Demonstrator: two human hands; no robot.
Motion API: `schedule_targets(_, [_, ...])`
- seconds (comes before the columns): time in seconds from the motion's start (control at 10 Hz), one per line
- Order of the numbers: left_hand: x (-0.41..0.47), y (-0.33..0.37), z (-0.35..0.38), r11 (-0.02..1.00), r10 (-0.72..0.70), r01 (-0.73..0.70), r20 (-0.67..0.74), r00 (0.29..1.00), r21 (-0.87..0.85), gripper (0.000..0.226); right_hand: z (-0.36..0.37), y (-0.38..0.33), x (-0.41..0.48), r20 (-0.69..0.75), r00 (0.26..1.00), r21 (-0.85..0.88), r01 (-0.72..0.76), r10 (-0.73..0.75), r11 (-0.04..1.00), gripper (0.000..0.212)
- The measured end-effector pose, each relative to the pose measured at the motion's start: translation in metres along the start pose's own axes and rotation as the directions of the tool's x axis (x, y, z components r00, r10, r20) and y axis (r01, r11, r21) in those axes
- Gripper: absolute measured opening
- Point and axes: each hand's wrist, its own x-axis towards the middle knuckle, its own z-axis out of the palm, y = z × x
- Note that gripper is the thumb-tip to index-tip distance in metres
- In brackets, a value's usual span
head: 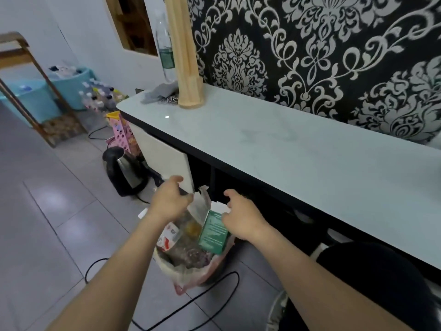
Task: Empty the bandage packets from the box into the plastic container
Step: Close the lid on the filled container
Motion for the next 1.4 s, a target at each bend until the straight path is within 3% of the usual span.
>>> schedule_targets(0.1, [-0.004,0.042,-0.006,0.953,0.15,-0.192,-0.182,0.972,-0.236,0.02,-0.023,0.0,-0.009,-0.153,0.983,0.063,0.115,-0.104,0.991,0.039])
schedule_targets(0.2, [-0.016,0.094,-0.011,0.831,0.255,-0.325,-0.209,0.944,-0.452,0.028,-0.057,-0.001,-0.024,-0.287,0.941,0.103,0.215,-0.178,0.971,0.03])
schedule_targets(0.4, [-0.046,0.185,0.009,0.698,0.394,-0.447,-0.22,0.892,-0.56,0.03,-0.143,0.027,-0.075,-0.487,0.857,0.101,0.247,-0.169,0.964,0.028])
schedule_targets(0.5, [-0.065,0.23,0.032,0.668,0.497,-0.481,-0.14,0.856,-0.568,0.03,-0.191,0.059,-0.106,-0.611,0.778,0.024,0.201,-0.145,0.979,0.027])
schedule_targets(0.6, [-0.075,0.257,0.054,0.652,0.574,-0.517,-0.085,0.815,-0.555,0.027,-0.225,0.085,-0.126,-0.698,0.706,-0.101,0.067,-0.119,0.993,0.025])
schedule_targets(0.7, [-0.098,0.306,0.103,0.636,0.681,-0.575,0.025,0.731,-0.514,0.017,-0.268,0.139,-0.16,-0.829,0.557,-0.171,-0.16,-0.054,0.972,0.029])
schedule_targets(0.8, [-0.118,0.334,0.15,0.63,0.749,-0.63,0.142,0.647,-0.453,0.022,-0.288,0.182,-0.185,-0.873,0.471,-0.109,-0.445,0.129,0.889,0.038])
schedule_targets(0.9, [-0.13,0.344,0.18,0.636,0.767,-0.663,0.232,0.598,-0.396,0.04,-0.293,0.21,-0.198,-0.825,0.43,0.062,-0.576,0.366,0.815,0.055])
schedule_targets(1.0, [-0.138,0.352,0.191,0.658,0.745,-0.63,0.237,0.623,-0.412,0.045,-0.293,0.229,-0.209,-0.77,0.459,0.198,-0.488,0.444,0.85,0.055])
schedule_targets(1.1, [-0.139,0.353,0.191,0.688,0.698,-0.574,0.187,0.691,-0.444,0.04,-0.286,0.228,-0.214,-0.776,0.474,0.213,-0.425,0.416,0.88,0.036])
schedule_targets(1.2, [-0.139,0.352,0.187,0.705,0.643,-0.533,0.104,0.759,-0.468,0.036,-0.283,0.218,-0.222,-0.78,0.482,0.22,-0.385,0.399,0.896,0.036])
schedule_targets(1.4, [-0.132,0.344,0.183,0.701,0.611,-0.476,0.101,0.785,-0.531,0.032,-0.279,0.219,-0.221,-0.761,0.525,0.222,-0.342,0.382,0.913,0.039])
